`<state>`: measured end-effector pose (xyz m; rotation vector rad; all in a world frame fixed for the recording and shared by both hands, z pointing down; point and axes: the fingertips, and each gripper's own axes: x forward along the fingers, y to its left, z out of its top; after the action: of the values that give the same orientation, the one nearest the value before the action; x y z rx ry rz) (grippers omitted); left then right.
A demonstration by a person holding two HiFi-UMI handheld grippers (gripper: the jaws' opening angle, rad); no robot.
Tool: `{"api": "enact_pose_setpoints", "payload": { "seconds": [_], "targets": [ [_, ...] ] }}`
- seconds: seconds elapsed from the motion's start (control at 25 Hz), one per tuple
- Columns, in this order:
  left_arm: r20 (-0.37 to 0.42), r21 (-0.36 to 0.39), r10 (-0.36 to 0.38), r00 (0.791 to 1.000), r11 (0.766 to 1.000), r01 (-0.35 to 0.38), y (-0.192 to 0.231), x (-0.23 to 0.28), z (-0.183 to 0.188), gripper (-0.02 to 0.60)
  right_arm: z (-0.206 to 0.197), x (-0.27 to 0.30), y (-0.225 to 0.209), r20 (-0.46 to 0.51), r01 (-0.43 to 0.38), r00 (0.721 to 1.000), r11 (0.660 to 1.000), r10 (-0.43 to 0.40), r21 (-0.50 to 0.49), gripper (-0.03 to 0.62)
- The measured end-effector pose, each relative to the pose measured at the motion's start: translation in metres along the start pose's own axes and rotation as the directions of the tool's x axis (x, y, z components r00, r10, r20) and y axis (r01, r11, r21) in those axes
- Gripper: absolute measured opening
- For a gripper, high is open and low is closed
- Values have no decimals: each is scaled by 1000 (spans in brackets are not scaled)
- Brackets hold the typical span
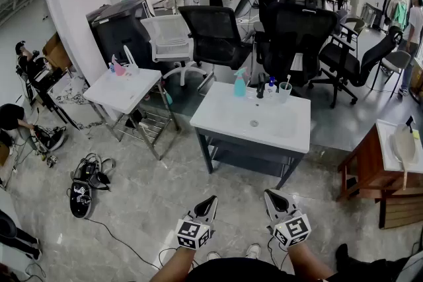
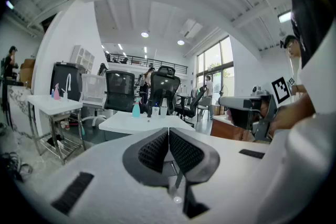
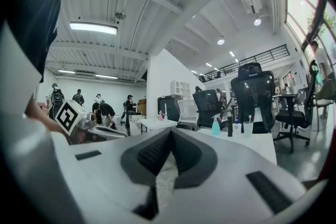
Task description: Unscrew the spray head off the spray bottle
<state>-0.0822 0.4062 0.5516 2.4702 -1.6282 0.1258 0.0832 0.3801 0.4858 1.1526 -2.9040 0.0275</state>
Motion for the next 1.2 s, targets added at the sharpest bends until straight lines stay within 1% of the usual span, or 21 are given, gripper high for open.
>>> {"api": "enact_pose_setpoints", "payload": {
  "seconds": [0.12, 0.32, 0.52, 0.76, 1.2],
  "targets": [
    [15, 9, 11, 1000, 1000, -12, 2, 3, 6, 17, -1, 0, -4, -8, 10, 1000, 1000, -10, 5, 5],
    [28, 19, 20, 999, 1000, -21, 3, 5, 12, 17, 1, 0, -7, 6, 5, 1000, 1000, -5, 7, 5],
    [15, 27, 24, 1000, 999, -24, -2, 5, 7, 17, -1, -3, -10, 8, 4, 1000, 1000, -4, 12, 5],
    [7, 36, 26, 1000, 999, -27, -11, 15, 8, 17, -6, -6, -24, -20, 16, 1000, 1000, -16, 1, 5],
    [7, 49, 53, 999, 997, -53, -41, 50, 6, 17, -14, -22, -64, -46, -34, 998, 999, 34, -1, 6]
  ]
}}
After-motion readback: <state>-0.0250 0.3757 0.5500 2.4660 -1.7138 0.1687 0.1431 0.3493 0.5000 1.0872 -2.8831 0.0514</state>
